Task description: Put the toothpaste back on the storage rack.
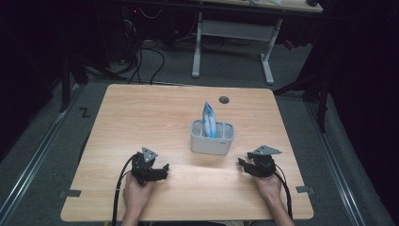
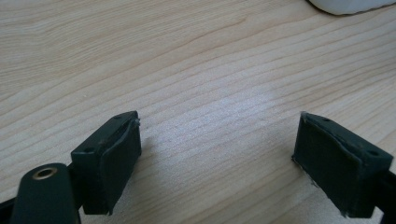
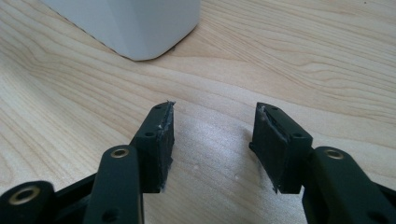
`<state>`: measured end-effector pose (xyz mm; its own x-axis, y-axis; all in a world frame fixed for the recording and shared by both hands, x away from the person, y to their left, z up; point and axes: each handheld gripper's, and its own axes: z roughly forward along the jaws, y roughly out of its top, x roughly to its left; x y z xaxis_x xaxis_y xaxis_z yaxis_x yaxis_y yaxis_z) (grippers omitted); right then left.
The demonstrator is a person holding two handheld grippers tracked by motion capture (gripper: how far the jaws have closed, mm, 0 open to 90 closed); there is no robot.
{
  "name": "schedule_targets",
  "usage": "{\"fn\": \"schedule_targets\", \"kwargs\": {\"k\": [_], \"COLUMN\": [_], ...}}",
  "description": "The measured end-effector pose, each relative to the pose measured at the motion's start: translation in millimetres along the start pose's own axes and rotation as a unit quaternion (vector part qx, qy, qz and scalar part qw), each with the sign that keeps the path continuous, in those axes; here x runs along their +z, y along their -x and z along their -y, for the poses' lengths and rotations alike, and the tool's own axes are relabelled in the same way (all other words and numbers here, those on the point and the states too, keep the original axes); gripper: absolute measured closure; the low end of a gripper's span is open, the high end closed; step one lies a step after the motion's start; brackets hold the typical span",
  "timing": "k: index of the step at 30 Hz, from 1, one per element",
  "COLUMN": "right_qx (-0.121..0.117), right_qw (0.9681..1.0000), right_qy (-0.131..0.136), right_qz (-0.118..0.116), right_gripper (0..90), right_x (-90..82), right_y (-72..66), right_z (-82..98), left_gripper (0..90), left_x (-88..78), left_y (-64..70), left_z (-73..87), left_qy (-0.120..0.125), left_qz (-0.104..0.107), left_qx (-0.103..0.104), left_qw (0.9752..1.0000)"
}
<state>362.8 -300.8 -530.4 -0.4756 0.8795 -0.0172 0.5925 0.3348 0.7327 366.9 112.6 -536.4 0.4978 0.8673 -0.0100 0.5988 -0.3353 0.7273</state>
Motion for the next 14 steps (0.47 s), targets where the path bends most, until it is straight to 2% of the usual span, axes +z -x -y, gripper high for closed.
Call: {"fn": "schedule_targets", "kwargs": {"k": [4, 14], "right_qx": [-0.005, -0.003], "right_qw": [1.0, 1.0], "right_qy": [-0.002, -0.003], "right_qz": [-0.004, -0.003], "right_gripper": [43.4, 41.0], "right_x": [-0.2, -0.9], "right_y": [-3.5, -5.5], "right_z": [0.4, 1.2], "left_gripper": [15.4, 15.4], "left_x": [-0.3, -0.4], "left_y": [0.2, 0.4], "left_z": [0.3, 0.5], "left_qy": [0.0, 0.0], "left_qz": [0.0, 0.001], "left_qx": [0.001, 0.002], "left_qw": [1.0, 1.0]}}
